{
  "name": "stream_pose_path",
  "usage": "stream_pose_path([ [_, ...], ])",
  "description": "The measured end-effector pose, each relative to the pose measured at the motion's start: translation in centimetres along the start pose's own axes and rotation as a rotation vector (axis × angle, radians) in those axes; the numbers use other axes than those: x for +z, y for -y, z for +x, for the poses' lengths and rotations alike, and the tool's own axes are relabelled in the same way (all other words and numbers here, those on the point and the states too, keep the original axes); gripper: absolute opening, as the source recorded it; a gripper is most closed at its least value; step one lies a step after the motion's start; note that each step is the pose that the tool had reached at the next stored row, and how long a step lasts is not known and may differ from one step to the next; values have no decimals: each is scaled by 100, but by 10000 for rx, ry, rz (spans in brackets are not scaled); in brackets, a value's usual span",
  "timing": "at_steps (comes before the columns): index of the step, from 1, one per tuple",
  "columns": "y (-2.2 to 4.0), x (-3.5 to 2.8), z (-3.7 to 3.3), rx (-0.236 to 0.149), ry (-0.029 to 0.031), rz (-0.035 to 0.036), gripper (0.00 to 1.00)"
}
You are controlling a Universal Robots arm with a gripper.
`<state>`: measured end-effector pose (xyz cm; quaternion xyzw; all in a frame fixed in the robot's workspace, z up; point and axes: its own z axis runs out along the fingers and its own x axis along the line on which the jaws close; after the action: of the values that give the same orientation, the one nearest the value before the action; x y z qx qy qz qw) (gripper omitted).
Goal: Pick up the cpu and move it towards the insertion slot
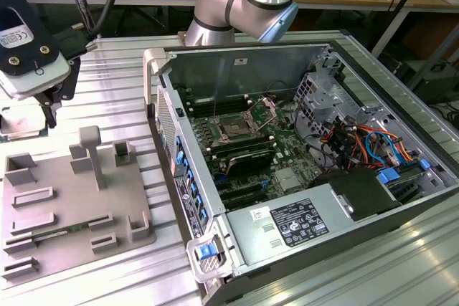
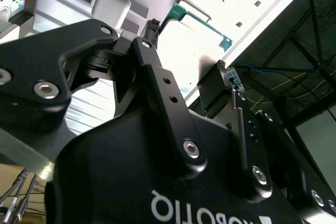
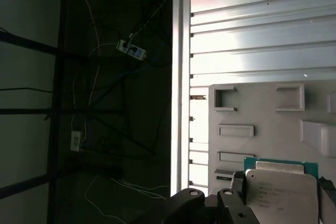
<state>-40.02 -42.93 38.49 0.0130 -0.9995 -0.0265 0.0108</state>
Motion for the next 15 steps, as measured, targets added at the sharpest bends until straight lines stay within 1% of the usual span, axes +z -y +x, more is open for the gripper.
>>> stream_pose_path([
  [4, 1, -2, -11, -2, -3, 2, 55],
  [6, 1, -2, -30, 0, -1, 0, 55],
  [15, 5, -5, -197, 0, 0, 0, 55],
])
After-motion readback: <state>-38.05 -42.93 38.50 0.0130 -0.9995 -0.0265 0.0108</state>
